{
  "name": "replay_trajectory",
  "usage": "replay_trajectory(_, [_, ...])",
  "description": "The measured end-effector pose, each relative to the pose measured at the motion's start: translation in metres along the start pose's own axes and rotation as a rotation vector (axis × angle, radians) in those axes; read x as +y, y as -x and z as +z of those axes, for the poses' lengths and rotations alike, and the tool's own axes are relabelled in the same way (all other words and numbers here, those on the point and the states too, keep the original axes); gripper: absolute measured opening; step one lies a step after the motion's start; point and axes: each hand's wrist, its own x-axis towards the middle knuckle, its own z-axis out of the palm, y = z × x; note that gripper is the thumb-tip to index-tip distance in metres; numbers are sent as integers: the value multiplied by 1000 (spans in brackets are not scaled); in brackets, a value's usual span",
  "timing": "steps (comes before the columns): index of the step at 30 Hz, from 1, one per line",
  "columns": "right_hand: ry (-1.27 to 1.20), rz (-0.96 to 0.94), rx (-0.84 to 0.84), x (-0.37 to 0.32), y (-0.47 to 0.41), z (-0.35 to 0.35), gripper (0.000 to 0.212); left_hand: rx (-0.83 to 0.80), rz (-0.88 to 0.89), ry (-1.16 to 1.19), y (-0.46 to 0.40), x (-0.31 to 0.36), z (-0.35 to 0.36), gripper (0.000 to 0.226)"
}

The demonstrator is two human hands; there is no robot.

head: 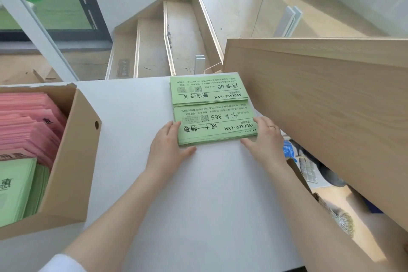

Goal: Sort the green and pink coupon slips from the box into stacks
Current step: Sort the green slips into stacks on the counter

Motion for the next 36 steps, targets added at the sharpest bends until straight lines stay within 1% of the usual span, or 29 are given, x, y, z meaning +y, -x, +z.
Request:
replay_trajectory(1, [-21, -52, 41, -6, 6, 0, 55, -3, -3, 24, 6, 3, -4, 75])
replay_trajectory(3, [-111, -200, 70, -26, 18, 1, 41, 21, 54, 87, 19, 9, -19, 62])
replay_trajectory(5, [-166, -361, 28, -56, 30, 0, 33, 39, 146, 135, 38, 16, -44, 46])
replay_trajectory(6, [-183, -436, 4, -72, 37, -1, 31, 47, 203, 156, 50, 18, -59, 41])
replay_trajectory(8, [-227, -569, -28, -108, 49, -5, 26, 76, 325, 148, 70, 16, -95, 40])
replay_trajectory(10, [-278, -671, -44, -140, 61, -10, 23, 110, 390, 81, 85, 6, -128, 45])
replay_trajectory(12, [-303, -771, -76, -178, 79, -11, 20, 179, 368, 50, 100, -19, -164, 45])
replay_trajectory(14, [-305, -864, -120, -216, 96, -7, 20, 238, 293, 39, 115, -48, -197, 40])
replay_trajectory(16, [-297, -930, -180, -248, 112, 1, 22, 247, 214, -3, 126, -78, -224, 28])
replay_trajectory(19, [-261, -969, -260, -292, 136, 20, 21, 211, 151, -135, 137, -131, -261, 29])
replay_trajectory(21, [-193, -930, -275, -317, 149, 36, 19, 143, 131, -199, 140, -162, -282, 32])
replay_trajectory(23, [-117, -829, -282, -337, 160, 53, 23, 38, 148, -247, 139, -189, -299, 35])
replay_trajectory(27, [74, -528, -367, -365, 172, 82, 32, -166, 282, -400, 127, -227, -322, 47])
replay_trajectory(30, [201, -258, -340, -370, 175, 97, 28, -256, 363, -542, 112, -246, -329, 59])
replay_trajectory(32, [185, -80, -307, -369, 176, 101, 22, -277, 374, -671, 105, -254, -330, 71])
replay_trajectory(33, [147, -9, -317, -368, 176, 101, 22, -285, 384, -724, 103, -258, -329, 76])
replay_trajectory(36, [-22, 92, -391, -367, 175, 98, 33, -275, 435, -774, 100, -265, -321, 79])
